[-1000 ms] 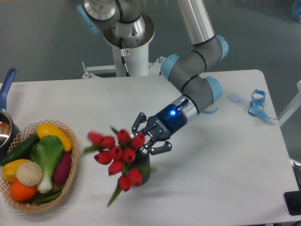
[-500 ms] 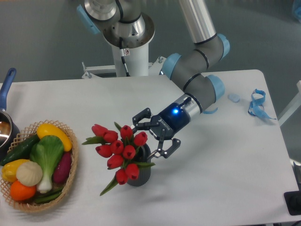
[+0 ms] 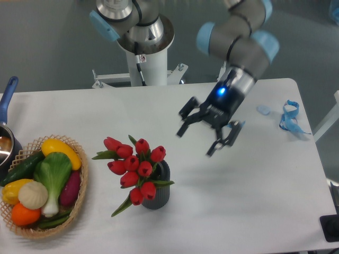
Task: Insert the flowers into the vase
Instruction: 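Raise the open gripper up and away from the vase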
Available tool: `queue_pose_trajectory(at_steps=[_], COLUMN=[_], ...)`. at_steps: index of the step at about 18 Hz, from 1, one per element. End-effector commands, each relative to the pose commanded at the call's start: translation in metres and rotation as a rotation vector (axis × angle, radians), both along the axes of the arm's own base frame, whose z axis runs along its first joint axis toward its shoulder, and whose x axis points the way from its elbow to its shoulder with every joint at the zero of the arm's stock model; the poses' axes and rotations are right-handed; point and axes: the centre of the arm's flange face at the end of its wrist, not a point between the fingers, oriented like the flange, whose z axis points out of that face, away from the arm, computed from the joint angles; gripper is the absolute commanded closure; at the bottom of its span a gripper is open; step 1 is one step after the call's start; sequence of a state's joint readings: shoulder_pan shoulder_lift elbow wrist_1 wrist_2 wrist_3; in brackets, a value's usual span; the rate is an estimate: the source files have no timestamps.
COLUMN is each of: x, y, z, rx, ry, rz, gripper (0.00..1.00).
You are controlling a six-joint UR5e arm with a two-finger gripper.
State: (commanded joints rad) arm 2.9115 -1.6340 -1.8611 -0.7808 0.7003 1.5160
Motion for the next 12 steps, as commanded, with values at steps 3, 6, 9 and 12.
queue_pose_trajectory(at_steps=[3,6,9,12], x=[-0.009,-0.006,-0.003,-0.004], y=[-0.012,-0.035,-0.055,-0.077], z=[0.042,0.061,0.058,0.058], rx=[-0.098,-0.355,-0.501,-0.556], ry=[0.077,0.188,0.3,0.335], rz=[0.098,0.148,-0.005,-0.066], gripper=[0.0,0.0,0.0,0.0])
